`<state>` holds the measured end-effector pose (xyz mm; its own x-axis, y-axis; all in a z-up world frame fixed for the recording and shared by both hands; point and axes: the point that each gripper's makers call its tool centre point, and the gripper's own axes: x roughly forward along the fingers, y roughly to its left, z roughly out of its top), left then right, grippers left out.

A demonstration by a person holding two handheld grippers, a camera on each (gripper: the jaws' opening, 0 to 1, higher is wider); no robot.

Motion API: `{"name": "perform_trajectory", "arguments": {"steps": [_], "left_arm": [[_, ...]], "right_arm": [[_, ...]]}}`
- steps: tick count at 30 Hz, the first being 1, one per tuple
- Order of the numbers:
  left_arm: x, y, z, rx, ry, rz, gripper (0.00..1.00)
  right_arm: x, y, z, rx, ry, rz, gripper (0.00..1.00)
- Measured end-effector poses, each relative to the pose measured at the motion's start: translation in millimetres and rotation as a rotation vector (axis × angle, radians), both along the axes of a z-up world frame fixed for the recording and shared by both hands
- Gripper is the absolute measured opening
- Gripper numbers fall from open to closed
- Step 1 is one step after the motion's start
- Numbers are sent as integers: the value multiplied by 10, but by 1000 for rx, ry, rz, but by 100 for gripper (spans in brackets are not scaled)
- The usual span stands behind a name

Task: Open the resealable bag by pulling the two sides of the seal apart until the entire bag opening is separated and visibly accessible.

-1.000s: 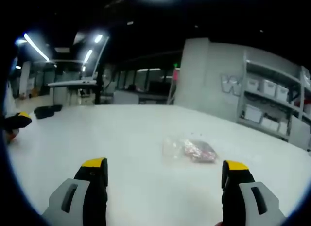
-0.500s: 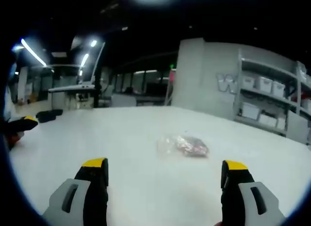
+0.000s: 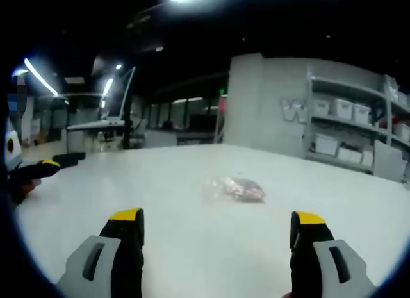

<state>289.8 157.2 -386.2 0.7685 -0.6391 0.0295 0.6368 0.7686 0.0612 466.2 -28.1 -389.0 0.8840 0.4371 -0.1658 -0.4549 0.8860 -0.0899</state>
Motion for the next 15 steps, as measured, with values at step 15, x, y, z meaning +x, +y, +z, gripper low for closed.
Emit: {"name": "perform_trajectory", "arguments": {"steps": [15], "left_arm": [[0, -2, -4, 6, -3, 2, 100]], "right_arm": [[-327, -112, 34, 34, -10, 6, 96]]}}
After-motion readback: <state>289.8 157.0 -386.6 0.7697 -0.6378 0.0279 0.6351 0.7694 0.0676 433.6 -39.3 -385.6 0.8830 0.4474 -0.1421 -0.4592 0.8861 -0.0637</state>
